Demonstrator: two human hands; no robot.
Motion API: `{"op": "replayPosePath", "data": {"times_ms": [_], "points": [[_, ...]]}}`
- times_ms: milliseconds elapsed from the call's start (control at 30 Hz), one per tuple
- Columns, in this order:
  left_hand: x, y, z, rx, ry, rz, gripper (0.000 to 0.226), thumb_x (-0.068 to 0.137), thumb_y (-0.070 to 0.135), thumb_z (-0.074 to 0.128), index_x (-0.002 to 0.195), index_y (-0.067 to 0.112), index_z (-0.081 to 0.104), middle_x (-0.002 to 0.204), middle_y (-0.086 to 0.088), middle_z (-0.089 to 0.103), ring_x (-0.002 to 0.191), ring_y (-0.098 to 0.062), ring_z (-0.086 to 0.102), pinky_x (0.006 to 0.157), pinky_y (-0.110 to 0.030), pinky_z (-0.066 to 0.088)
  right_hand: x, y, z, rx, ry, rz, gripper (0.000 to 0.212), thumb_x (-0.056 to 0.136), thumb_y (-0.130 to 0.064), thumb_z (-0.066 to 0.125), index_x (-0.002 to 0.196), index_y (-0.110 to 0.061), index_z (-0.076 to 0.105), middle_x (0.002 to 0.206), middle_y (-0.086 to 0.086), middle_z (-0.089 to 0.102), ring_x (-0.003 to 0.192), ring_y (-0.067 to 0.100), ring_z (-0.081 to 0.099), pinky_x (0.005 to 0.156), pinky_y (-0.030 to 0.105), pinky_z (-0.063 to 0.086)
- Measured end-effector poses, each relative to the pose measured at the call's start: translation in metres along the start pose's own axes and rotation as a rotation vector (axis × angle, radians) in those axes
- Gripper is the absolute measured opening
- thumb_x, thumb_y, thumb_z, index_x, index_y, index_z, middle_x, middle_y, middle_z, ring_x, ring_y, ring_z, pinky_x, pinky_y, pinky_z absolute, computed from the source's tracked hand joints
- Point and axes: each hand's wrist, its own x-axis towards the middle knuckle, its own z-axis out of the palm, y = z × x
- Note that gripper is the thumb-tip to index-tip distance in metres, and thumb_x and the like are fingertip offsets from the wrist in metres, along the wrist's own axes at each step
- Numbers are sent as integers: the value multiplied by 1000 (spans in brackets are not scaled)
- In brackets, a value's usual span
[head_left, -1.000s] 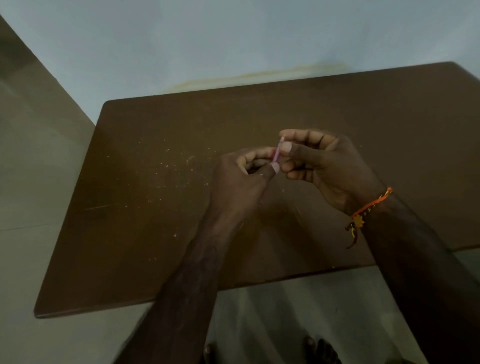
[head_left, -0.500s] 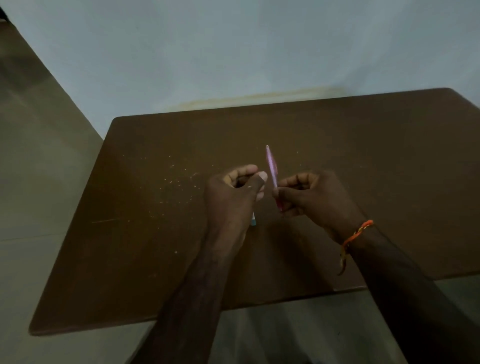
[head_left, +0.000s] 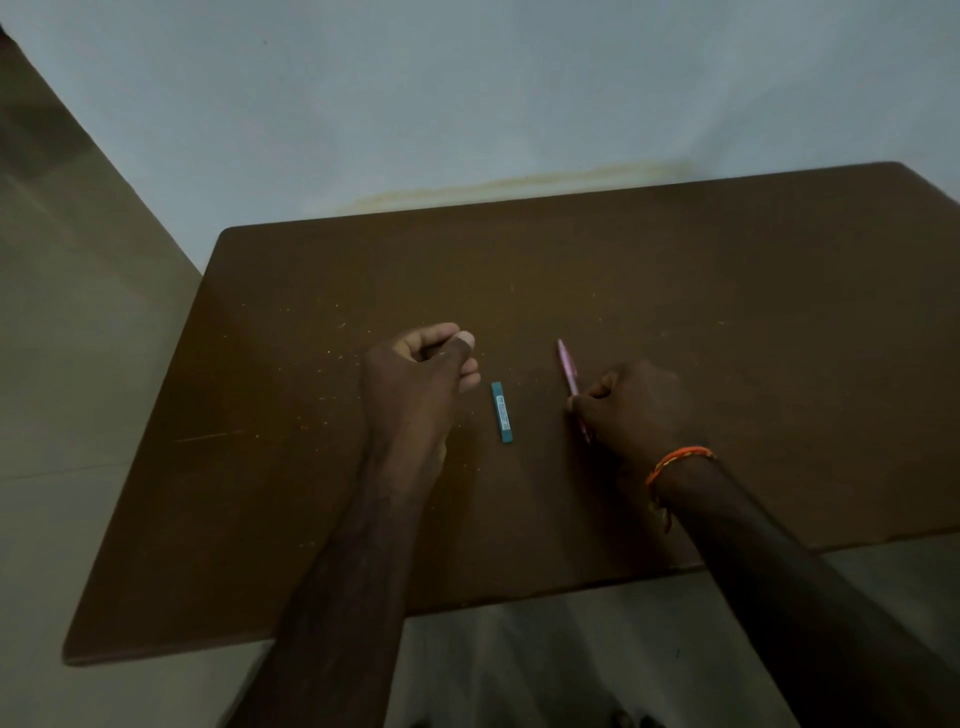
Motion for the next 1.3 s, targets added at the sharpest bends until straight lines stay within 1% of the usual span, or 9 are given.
{"op": "replayPosePath", "data": {"times_ms": [167,267,567,700,967,1033,1133,1233,1300], "points": [[4,1,-4,9,19,-21,14,90,12,76,104,14,73,97,-9,77,77,-16,78,67,-26,62,-3,-4,-2,-73,124,-44,39,82,-49,68,56,-20,72,45,-7,60,45,3,55,43,20,28],[5,3,-8,21,28,-25,12,90,12,76,100,18,72,95,-6,77,77,-14,78,67,-25,62,-10,-21,2,-28,232,-153,28,85,-47,65,77,-23,76,67,1,70,65,18,64,55,26,42],[8,-11,-17,194,-22,-205,10,89,11,76,85,20,73,90,-6,76,83,-17,76,67,-29,64,-29,-55,52,-239,83,-266,36,87,-52,63,90,-17,66,91,7,67,79,22,61,61,28,36],[6,-20,-20,185,-78,-271,4,86,7,76,84,10,75,82,-12,77,82,-23,77,66,-30,65,-26,-57,54,-200,82,-265,28,86,-42,62,70,-20,56,75,3,65,65,17,54,52,27,30],[10,-10,-31,-91,-163,-392,15,84,10,82,91,2,71,78,-14,80,72,-25,80,68,-41,67,-37,-76,50,139,83,-359,28,86,-52,60,74,-31,76,60,-10,70,54,1,63,56,30,57],[13,-7,-36,-109,-152,-388,12,84,6,80,92,4,71,71,-8,80,67,-19,79,66,-38,66,-38,-77,51,199,33,-395,23,85,-53,60,88,-37,76,72,-14,73,62,-3,65,65,15,54],[21,-4,-46,-90,-139,-338,16,87,9,78,100,3,70,83,-12,81,79,-23,80,75,-40,66,-22,-76,49,186,101,-378,25,87,-45,63,104,-32,77,96,-12,78,84,-1,68,80,-14,13],[25,0,-53,-80,-128,-295,18,91,10,74,107,3,69,96,-16,79,90,-27,79,80,-42,65,0,-81,49,-6,97,-346,29,90,-38,61,113,-27,74,114,-5,75,107,13,67,94,12,29],[26,3,-57,-93,-141,-278,16,93,9,72,107,3,69,97,-15,78,90,-27,79,80,-41,65,7,-88,54,-178,61,-370,26,90,-39,58,106,-26,76,112,-1,75,105,20,67,85,29,40]]}}
